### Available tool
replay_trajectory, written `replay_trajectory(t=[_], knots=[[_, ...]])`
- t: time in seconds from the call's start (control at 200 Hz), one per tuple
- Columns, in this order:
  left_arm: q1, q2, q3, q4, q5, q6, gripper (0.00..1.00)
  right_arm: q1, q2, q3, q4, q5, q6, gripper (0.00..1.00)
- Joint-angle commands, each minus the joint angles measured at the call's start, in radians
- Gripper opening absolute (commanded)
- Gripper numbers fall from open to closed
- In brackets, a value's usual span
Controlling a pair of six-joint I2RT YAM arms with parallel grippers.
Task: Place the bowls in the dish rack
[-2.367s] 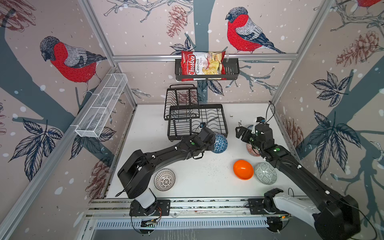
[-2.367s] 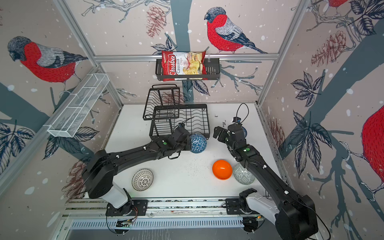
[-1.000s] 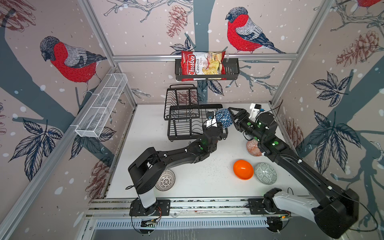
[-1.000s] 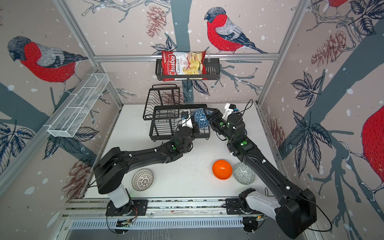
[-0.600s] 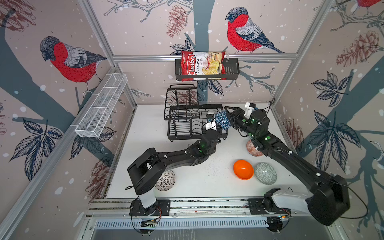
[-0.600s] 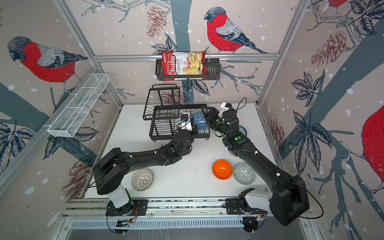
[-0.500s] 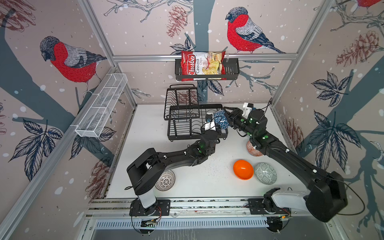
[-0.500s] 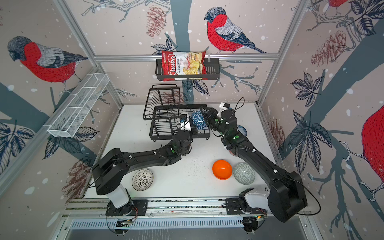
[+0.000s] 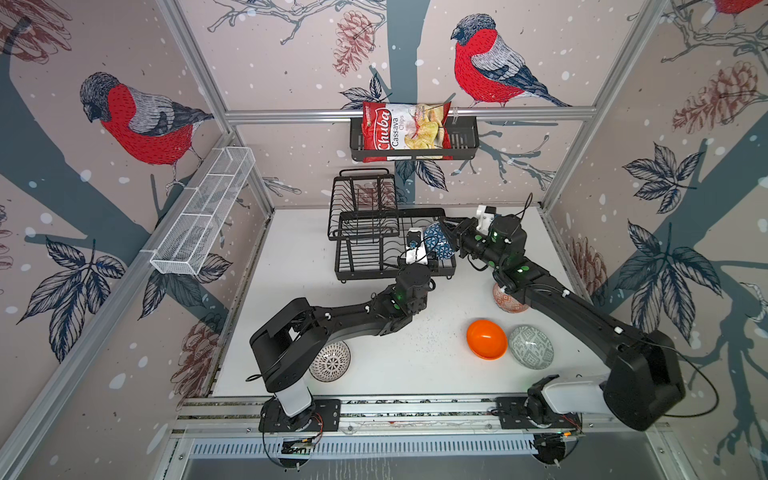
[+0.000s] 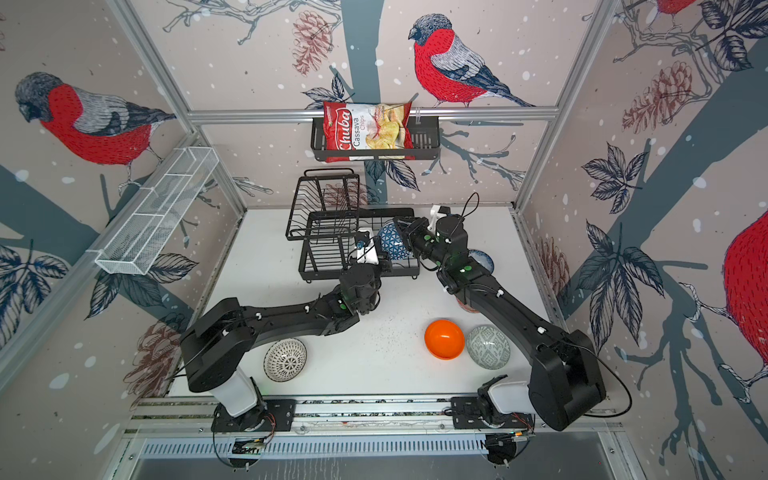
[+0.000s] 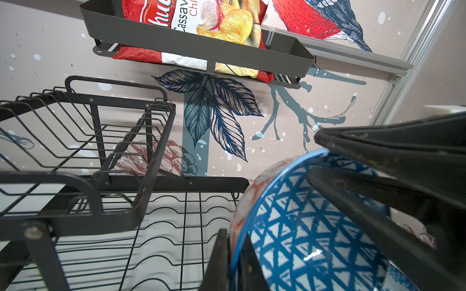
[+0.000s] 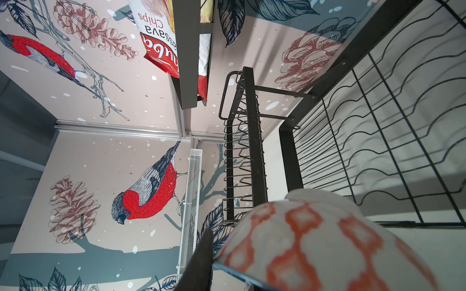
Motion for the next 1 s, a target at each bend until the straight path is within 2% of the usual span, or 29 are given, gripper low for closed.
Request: replay_trajectory(t=[0.0,0.325,0.505,0.81,0.996], knots=[[-0.009,-0.017,0.001,0.107,0.007,0.017,0.00,-0.001,-0.008,0.006,0.048,0.091,-0.025,0.22],[-0.011,-0.013,0.007,0.147,-0.029,0.082,0.00,0.016,-0.031,0.012,0.013,0.123,-0.054,0.12],[-0.010,0.008,0.001,0.304,-0.071,0.237,0.00,0.018,-0.024,0.024,-0.001,0.124,-0.060,0.11],[-0.022,0.095,-0.019,0.623,-0.124,0.541,0.00,0.014,0.019,0.122,-0.103,0.147,-0.062,0.25],[-0.025,0.143,-0.011,0.705,-0.139,0.662,0.00,0.008,0.044,0.168,-0.157,0.168,-0.037,0.31]])
